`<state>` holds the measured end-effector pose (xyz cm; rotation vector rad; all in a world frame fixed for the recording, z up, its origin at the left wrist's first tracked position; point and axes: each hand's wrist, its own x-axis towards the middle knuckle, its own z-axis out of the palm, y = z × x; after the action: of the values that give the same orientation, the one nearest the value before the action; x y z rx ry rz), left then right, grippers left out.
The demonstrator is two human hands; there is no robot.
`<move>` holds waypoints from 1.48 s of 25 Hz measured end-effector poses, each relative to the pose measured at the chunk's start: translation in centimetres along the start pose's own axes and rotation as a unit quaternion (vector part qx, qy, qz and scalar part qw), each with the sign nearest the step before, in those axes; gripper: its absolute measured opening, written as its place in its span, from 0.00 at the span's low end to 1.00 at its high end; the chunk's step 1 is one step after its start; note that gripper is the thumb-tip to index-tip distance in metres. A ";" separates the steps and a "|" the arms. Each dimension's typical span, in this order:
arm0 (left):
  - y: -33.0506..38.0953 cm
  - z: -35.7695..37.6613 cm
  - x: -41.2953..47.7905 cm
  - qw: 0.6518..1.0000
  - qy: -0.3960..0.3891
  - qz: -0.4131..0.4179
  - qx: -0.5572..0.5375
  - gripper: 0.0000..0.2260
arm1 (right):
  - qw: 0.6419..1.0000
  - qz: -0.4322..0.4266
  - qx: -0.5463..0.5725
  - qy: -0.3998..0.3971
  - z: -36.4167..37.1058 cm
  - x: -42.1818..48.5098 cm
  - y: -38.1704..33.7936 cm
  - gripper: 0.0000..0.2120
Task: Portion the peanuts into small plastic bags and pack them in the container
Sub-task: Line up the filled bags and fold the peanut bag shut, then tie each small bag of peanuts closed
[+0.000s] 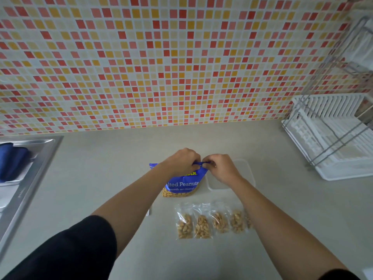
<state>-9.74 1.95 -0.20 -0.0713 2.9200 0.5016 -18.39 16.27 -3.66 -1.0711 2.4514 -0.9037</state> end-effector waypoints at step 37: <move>-8.6 0.1 -8.5 0.991 0.080 -0.105 -0.027 0.12 | 0.995 -0.063 -0.073 -0.040 0.0 0.0 -1.4 0.08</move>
<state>-0.68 -6.02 -1.55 -0.4397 3.0039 0.5631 -17.62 15.57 -2.69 -1.2998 2.4368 -0.7126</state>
